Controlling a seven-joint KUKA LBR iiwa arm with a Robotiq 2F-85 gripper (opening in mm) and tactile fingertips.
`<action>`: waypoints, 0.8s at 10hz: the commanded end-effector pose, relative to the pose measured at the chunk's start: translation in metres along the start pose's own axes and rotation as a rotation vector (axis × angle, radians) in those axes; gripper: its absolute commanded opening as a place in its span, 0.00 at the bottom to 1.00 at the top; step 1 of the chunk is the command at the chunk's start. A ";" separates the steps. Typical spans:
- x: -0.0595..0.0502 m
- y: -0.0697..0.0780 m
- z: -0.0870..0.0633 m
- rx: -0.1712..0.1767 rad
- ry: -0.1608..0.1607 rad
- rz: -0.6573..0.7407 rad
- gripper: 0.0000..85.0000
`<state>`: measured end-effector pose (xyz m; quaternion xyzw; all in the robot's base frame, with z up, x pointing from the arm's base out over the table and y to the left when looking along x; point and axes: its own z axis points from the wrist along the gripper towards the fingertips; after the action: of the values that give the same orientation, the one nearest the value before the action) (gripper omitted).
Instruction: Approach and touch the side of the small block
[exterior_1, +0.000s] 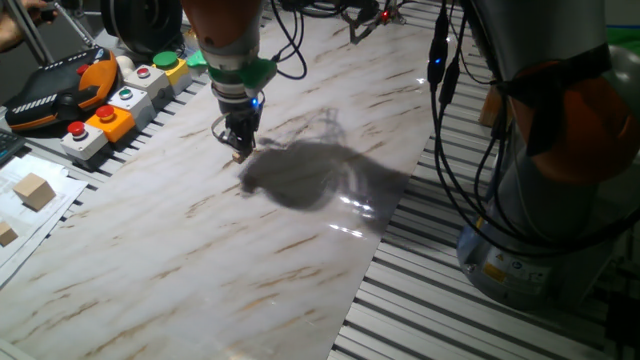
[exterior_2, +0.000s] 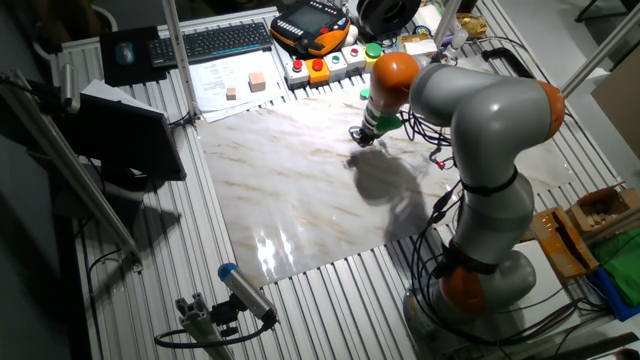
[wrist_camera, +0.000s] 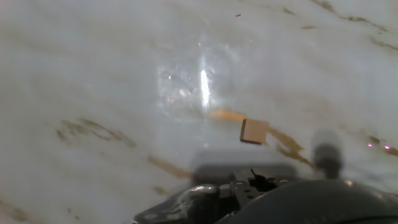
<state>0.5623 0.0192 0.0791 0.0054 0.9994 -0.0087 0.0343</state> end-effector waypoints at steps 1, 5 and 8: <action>0.007 0.001 -0.013 0.008 0.008 0.009 0.01; 0.034 0.006 -0.041 0.024 0.026 0.016 0.01; 0.045 0.008 -0.055 0.018 0.043 0.016 0.01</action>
<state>0.5133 0.0290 0.1316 0.0145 0.9997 -0.0175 0.0121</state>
